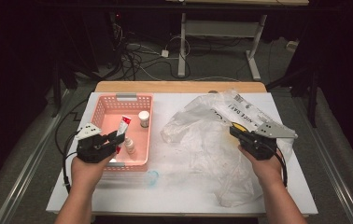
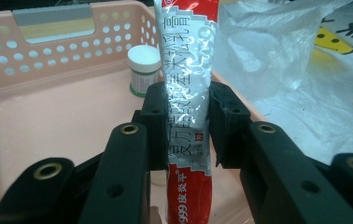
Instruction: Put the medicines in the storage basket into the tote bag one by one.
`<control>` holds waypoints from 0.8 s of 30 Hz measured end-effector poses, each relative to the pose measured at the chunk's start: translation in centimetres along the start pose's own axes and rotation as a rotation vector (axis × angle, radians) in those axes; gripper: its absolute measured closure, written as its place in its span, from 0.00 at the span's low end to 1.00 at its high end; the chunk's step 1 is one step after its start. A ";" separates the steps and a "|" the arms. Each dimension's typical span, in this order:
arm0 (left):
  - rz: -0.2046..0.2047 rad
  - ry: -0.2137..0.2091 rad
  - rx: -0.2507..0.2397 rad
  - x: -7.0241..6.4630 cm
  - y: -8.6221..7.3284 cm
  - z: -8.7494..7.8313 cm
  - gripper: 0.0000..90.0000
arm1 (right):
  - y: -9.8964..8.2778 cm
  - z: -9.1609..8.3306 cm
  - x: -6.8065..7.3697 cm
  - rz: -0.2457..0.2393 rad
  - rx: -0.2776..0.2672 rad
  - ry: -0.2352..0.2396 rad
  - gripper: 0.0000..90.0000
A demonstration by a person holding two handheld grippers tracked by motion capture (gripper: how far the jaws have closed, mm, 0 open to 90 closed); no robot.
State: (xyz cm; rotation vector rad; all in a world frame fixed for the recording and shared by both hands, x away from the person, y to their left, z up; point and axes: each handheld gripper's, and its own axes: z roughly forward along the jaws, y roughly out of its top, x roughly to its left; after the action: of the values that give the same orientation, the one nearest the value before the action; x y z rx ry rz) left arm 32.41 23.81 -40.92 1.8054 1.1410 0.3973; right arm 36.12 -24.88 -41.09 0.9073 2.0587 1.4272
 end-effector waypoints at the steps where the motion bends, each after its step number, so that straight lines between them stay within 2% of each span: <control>1: -0.003 -0.007 -0.009 -0.1 0.0 -0.1 0.76 | 0.0 0.0 0.0 0.002 0.003 -0.001 1.00; 3: 0.010 -0.010 -0.017 -0.4 0.1 -0.3 0.76 | 0.0 0.0 0.0 0.003 0.002 -0.001 1.00; 13: 0.009 -0.062 -0.025 -1.5 0.4 -0.2 0.76 | 0.0 -0.2 -0.2 0.011 -0.008 -0.001 1.00; 18: 0.044 -0.094 -0.028 -2.5 0.6 0.1 0.76 | 0.1 -0.3 -0.1 0.009 -0.010 -0.004 1.00; 20: 0.050 -0.091 -0.026 -2.8 0.6 0.2 0.76 | 0.1 -0.4 -0.1 0.008 -0.011 -0.004 1.00; 24: 0.055 -0.116 -0.037 -3.6 0.8 0.4 0.76 | 0.2 -0.4 -0.2 0.006 -0.013 -0.001 1.00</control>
State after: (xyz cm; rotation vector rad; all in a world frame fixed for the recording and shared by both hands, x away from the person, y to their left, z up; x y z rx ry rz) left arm 31.29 20.49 -39.76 1.8059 0.9997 0.3390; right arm 36.01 -25.25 -40.80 0.9095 2.0451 1.4413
